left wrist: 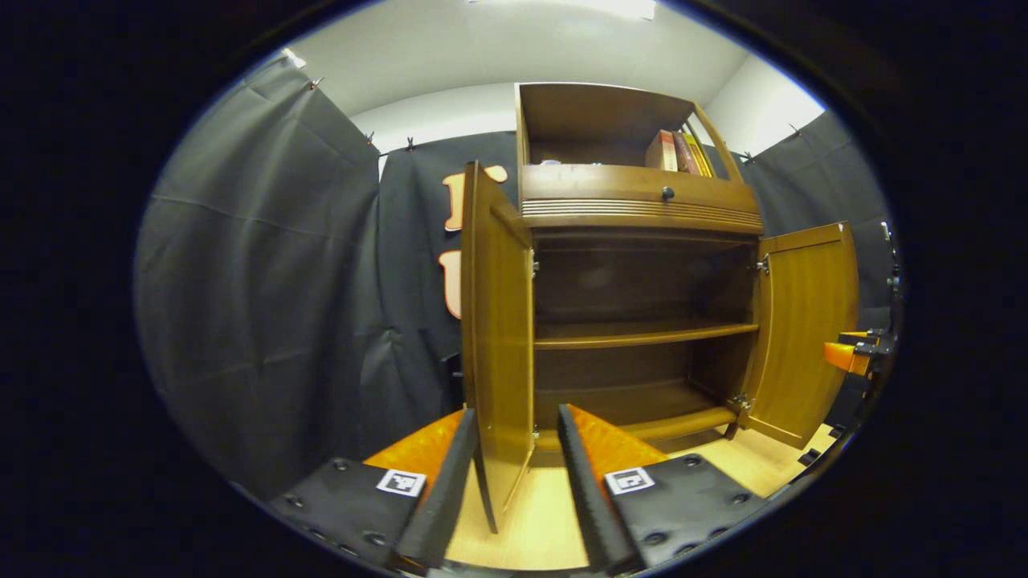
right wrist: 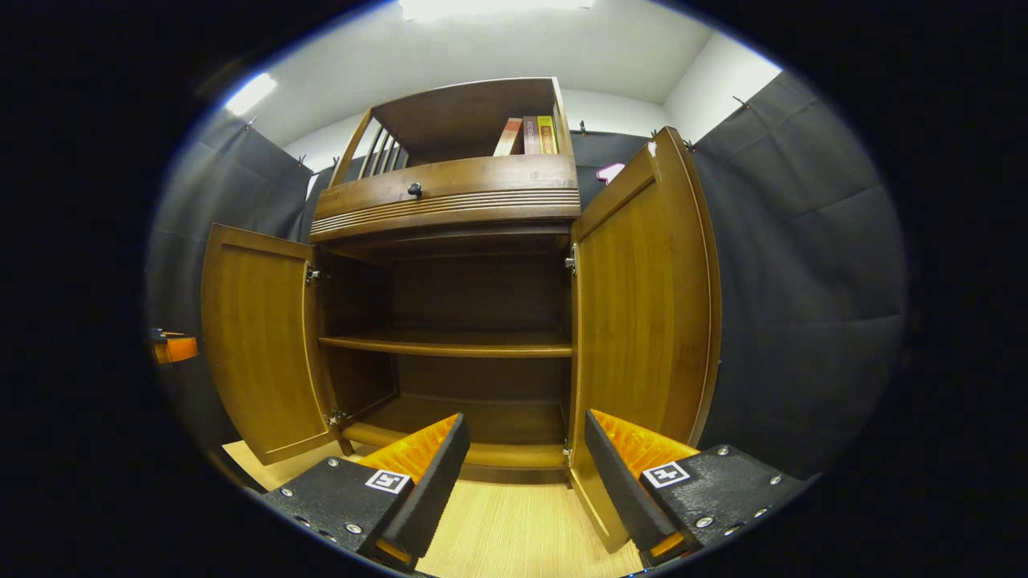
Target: Open the right door of the double-door shoe cabinet with the right hand, and open the left door with the left hand.
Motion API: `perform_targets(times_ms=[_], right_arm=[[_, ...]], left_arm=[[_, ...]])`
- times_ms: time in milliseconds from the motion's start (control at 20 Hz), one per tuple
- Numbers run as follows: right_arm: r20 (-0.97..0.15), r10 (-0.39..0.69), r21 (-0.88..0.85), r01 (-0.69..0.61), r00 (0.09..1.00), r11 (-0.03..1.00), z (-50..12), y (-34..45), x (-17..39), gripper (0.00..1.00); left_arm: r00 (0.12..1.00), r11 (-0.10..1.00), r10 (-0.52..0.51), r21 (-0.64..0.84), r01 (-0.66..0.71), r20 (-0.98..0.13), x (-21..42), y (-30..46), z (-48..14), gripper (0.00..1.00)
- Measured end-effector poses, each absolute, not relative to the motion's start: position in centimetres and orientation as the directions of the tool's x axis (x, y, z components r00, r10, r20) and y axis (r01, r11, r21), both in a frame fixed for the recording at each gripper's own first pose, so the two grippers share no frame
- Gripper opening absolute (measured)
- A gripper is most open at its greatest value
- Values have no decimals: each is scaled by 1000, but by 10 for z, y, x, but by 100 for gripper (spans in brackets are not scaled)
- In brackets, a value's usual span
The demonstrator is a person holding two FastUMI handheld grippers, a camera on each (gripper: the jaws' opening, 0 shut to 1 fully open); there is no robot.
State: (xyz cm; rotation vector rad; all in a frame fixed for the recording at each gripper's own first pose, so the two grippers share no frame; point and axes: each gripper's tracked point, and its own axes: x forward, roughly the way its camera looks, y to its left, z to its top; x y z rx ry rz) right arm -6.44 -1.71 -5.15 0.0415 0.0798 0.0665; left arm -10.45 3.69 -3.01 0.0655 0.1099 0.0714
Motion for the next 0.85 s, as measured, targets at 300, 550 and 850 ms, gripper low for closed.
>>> perform_targets(times_ms=[300,550,850], right_arm=[[-86,67,44,-64,994,997,-49,-22,-57,90],[-78,48,39,-45,996,998,-44,-35,-53,93],[-70,35,36,-32,997,999,-42,-41,-46,100]], left_arm=[[993,999,19,45,-14,-113,-82,1,-24,95],[993,999,1,40,3,-121,-67,-15,-25,97],[994,999,0,37,4,-107,-59,-21,-21,96]])
